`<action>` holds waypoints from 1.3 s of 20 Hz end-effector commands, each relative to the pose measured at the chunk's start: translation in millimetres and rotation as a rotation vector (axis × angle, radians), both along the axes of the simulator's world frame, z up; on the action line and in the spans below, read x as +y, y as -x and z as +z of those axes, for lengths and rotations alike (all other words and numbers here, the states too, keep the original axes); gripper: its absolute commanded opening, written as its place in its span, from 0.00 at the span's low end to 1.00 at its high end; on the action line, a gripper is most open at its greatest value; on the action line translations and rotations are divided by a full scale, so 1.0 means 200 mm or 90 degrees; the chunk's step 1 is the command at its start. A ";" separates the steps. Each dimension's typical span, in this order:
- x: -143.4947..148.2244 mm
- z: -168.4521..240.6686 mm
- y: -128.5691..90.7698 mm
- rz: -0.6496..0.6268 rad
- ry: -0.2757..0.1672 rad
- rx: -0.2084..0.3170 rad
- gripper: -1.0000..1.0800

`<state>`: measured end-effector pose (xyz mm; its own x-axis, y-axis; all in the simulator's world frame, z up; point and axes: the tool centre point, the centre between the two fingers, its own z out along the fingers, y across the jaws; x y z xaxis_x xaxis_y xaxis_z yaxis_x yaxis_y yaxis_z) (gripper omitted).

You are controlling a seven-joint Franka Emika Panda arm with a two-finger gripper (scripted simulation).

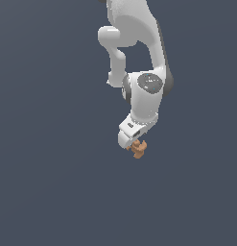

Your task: Pick up the object and move it to a goal position.

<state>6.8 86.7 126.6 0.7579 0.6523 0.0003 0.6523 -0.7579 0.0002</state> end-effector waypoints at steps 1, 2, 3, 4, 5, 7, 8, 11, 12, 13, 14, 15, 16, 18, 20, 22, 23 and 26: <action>0.00 -0.02 0.00 0.000 0.000 0.000 0.96; 0.00 -0.03 0.00 0.000 0.000 0.000 0.96; 0.00 -0.05 0.00 0.001 0.000 0.000 0.96; 0.00 -0.07 0.00 0.001 0.000 0.000 0.96; 0.00 -0.10 0.00 0.002 0.000 0.000 0.96; 0.00 -0.15 0.01 0.002 0.000 0.000 0.96; 0.00 -0.18 0.01 0.003 0.000 0.000 0.96; 0.00 -0.23 0.01 0.004 0.000 0.000 0.96; 0.00 -0.24 0.01 0.004 0.000 0.000 0.96; 0.00 -0.25 0.00 0.004 0.000 0.000 0.96; 0.00 -0.25 0.00 0.004 0.000 0.000 0.96; 0.00 -0.25 0.00 0.004 0.000 0.000 0.96; 0.00 -0.25 0.00 0.004 0.000 0.000 0.00; 0.00 -0.25 0.00 0.004 0.000 0.000 0.00; 0.00 -0.25 0.00 0.004 0.000 0.000 0.00; 0.00 -0.25 0.00 0.004 0.000 0.000 0.00; 0.00 -0.25 0.00 0.004 0.000 0.000 0.00; 0.00 -0.25 0.00 0.004 0.000 0.000 0.00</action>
